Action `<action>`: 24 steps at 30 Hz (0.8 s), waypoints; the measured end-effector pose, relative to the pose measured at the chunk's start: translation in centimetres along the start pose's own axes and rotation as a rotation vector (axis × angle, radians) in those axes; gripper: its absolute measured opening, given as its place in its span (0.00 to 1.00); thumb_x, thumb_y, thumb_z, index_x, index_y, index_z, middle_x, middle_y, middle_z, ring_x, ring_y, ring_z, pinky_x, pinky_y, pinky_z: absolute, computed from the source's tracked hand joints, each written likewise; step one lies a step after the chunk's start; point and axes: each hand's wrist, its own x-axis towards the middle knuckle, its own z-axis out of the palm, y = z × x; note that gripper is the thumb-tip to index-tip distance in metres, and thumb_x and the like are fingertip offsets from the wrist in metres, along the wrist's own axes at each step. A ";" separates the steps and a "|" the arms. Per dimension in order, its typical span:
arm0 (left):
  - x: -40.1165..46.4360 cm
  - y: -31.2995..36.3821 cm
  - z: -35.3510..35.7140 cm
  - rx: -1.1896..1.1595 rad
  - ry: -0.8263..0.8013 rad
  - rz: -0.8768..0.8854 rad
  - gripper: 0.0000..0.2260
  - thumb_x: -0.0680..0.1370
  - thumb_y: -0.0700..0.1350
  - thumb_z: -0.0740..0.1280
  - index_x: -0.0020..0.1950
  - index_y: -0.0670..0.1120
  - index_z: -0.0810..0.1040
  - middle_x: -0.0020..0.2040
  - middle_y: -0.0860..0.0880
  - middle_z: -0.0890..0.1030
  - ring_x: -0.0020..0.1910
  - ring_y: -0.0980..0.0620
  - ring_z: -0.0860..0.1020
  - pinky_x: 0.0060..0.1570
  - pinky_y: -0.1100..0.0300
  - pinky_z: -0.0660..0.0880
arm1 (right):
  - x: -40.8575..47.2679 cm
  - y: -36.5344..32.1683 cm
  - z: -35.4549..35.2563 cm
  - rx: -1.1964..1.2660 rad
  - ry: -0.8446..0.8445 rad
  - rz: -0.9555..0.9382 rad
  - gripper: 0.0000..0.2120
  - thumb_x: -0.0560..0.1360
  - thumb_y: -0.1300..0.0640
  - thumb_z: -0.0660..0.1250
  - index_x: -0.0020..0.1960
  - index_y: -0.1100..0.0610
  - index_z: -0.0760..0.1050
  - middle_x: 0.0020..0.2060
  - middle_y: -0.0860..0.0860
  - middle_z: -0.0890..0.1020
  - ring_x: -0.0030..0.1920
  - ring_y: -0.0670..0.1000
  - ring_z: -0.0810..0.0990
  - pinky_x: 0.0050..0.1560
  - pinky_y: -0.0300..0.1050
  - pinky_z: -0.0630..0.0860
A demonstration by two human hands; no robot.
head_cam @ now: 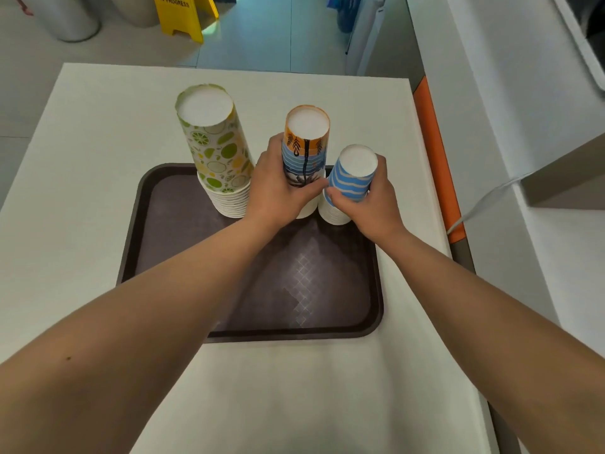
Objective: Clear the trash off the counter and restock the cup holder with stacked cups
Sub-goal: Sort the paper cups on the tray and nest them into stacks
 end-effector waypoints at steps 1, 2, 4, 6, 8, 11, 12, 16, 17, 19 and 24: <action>0.0 0.0 0.0 0.002 0.007 -0.001 0.34 0.67 0.51 0.81 0.65 0.41 0.70 0.58 0.48 0.81 0.58 0.49 0.79 0.55 0.51 0.78 | 0.0 0.0 0.0 0.004 0.003 0.000 0.34 0.69 0.50 0.77 0.68 0.53 0.63 0.56 0.39 0.74 0.55 0.33 0.75 0.54 0.29 0.74; 0.0 0.1 0.1 0.006 0.014 -0.002 0.34 0.66 0.52 0.81 0.65 0.41 0.70 0.58 0.48 0.81 0.57 0.48 0.80 0.55 0.51 0.78 | 0.0 0.0 -0.1 0.006 0.004 -0.001 0.34 0.69 0.50 0.77 0.68 0.53 0.63 0.56 0.40 0.74 0.55 0.33 0.76 0.53 0.28 0.74; -0.1 0.2 0.1 0.017 0.026 -0.006 0.34 0.66 0.53 0.81 0.65 0.42 0.70 0.58 0.48 0.81 0.57 0.48 0.80 0.55 0.49 0.78 | -0.1 -0.1 -0.3 -0.007 -0.007 -0.006 0.35 0.68 0.50 0.77 0.68 0.53 0.62 0.58 0.42 0.74 0.55 0.37 0.76 0.53 0.27 0.73; -0.3 0.2 0.1 0.022 0.034 -0.011 0.35 0.66 0.53 0.80 0.65 0.43 0.69 0.58 0.49 0.81 0.57 0.48 0.80 0.55 0.48 0.78 | -0.3 -0.1 -0.4 -0.027 -0.026 -0.009 0.38 0.67 0.50 0.79 0.68 0.53 0.61 0.59 0.43 0.73 0.57 0.40 0.75 0.53 0.26 0.72; -0.7 0.2 0.2 0.021 0.043 -0.019 0.36 0.65 0.55 0.80 0.66 0.45 0.69 0.59 0.50 0.81 0.58 0.48 0.79 0.56 0.47 0.78 | -0.5 0.1 -0.5 -0.043 -0.026 -0.013 0.39 0.65 0.49 0.80 0.68 0.53 0.61 0.59 0.43 0.73 0.58 0.41 0.75 0.53 0.27 0.72; -1.5 0.2 0.4 0.013 0.072 -0.046 0.39 0.62 0.58 0.81 0.67 0.46 0.69 0.59 0.51 0.80 0.59 0.50 0.79 0.57 0.49 0.78 | -1.0 0.2 -0.8 -0.057 -0.003 -0.002 0.40 0.63 0.48 0.81 0.67 0.52 0.63 0.59 0.44 0.74 0.58 0.43 0.76 0.56 0.35 0.75; -1.7 0.2 0.5 0.016 0.083 -0.050 0.39 0.62 0.59 0.81 0.66 0.46 0.71 0.58 0.51 0.80 0.58 0.50 0.79 0.57 0.50 0.78 | -1.1 0.3 -0.8 -0.057 0.002 0.005 0.40 0.63 0.47 0.81 0.67 0.52 0.64 0.58 0.44 0.75 0.58 0.43 0.76 0.56 0.36 0.76; -2.2 0.1 0.7 0.078 0.072 -0.035 0.36 0.59 0.64 0.80 0.58 0.46 0.76 0.52 0.51 0.78 0.54 0.50 0.78 0.55 0.49 0.76 | -1.5 0.5 -0.7 -0.059 0.031 0.009 0.39 0.62 0.44 0.80 0.68 0.53 0.67 0.61 0.48 0.77 0.60 0.46 0.77 0.58 0.39 0.76; -2.2 0.1 0.7 0.098 0.058 -0.031 0.36 0.58 0.65 0.80 0.57 0.46 0.76 0.51 0.52 0.78 0.54 0.50 0.77 0.55 0.49 0.76 | -1.5 0.6 -0.7 -0.069 0.036 0.006 0.39 0.63 0.42 0.79 0.68 0.53 0.68 0.61 0.49 0.78 0.60 0.47 0.77 0.58 0.41 0.76; -2.1 0.0 0.5 0.125 0.033 -0.028 0.36 0.57 0.66 0.80 0.56 0.46 0.77 0.50 0.51 0.78 0.54 0.50 0.76 0.55 0.50 0.75 | -1.4 0.7 -0.6 -0.090 0.040 0.006 0.39 0.62 0.40 0.78 0.67 0.54 0.69 0.60 0.50 0.79 0.60 0.48 0.78 0.59 0.43 0.77; -1.9 -0.2 0.3 0.174 0.003 -0.005 0.35 0.58 0.66 0.79 0.55 0.45 0.78 0.50 0.48 0.80 0.53 0.48 0.77 0.55 0.51 0.73 | -1.1 1.0 -0.7 -0.111 0.034 0.005 0.42 0.59 0.32 0.74 0.66 0.53 0.70 0.59 0.50 0.79 0.59 0.48 0.78 0.58 0.46 0.78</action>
